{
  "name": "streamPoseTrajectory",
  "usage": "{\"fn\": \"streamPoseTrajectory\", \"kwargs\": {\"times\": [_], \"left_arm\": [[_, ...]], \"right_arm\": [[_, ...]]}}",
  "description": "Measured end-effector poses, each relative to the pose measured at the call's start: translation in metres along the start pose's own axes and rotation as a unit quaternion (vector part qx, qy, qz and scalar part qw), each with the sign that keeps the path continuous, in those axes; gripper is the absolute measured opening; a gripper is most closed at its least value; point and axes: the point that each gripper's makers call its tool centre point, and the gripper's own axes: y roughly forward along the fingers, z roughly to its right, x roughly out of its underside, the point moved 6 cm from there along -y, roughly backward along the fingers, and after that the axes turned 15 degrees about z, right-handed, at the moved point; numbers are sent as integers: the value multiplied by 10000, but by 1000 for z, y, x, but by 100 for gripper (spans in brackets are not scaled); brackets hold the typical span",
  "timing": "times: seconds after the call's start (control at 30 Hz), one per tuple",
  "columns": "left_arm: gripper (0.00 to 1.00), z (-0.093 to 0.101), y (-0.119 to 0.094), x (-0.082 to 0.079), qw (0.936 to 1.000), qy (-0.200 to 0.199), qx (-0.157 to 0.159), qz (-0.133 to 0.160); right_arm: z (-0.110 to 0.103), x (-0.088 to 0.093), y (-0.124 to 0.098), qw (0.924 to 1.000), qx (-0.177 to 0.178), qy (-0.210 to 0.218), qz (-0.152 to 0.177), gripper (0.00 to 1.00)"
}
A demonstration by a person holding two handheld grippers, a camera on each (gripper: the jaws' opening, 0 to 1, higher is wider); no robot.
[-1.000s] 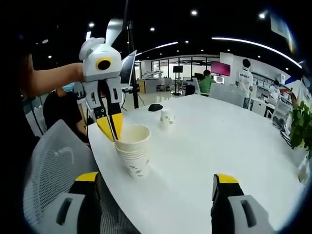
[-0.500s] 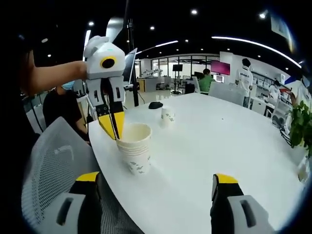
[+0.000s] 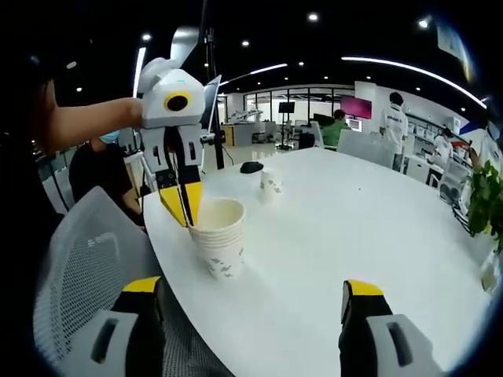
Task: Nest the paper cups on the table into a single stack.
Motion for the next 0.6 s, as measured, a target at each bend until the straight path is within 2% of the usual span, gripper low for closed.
{"fn": "streamPoseTrajectory", "kwargs": {"times": [0.2, 0.3, 0.4, 0.6], "left_arm": [[3, 0, -5, -3, 9999, 51, -105, 98], [5, 0, -11, -6, 9995, 46, -200, 238], [8, 0, -18, -9, 9987, -18, -301, 420], [18, -7, -35, -16, 9917, -298, -692, 1038]], "right_arm": [[0, 0, 0, 10000, 13, 20, 8, 94], [0, 0, 0, 10000, 11, 30, 2, 94], [0, 0, 1, 10000, 15, 30, -4, 94], [1, 1, 1, 10000, 36, 25, -12, 95]]}}
